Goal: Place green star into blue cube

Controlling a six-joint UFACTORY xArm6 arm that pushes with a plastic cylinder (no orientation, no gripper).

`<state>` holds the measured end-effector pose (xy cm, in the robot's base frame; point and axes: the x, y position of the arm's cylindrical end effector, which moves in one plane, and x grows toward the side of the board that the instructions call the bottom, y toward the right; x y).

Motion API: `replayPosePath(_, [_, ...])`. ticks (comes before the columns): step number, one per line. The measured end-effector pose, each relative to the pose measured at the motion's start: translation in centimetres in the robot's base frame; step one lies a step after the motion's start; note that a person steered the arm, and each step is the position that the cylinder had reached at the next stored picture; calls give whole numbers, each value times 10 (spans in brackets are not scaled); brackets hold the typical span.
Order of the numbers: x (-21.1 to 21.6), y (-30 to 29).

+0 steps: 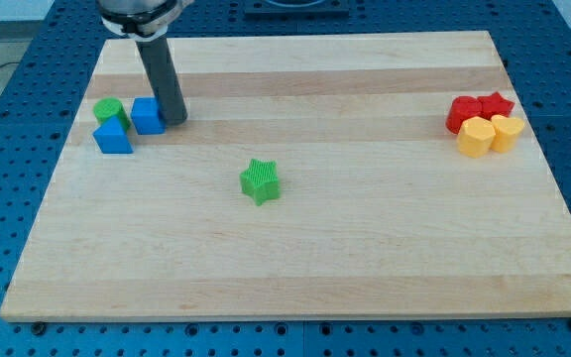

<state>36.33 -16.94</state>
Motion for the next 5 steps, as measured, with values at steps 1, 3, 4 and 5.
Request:
replayPosePath(1, [7, 6])
replayPosePath(3, [10, 53])
replayPosePath(4, [10, 53])
replayPosePath(5, [16, 77])
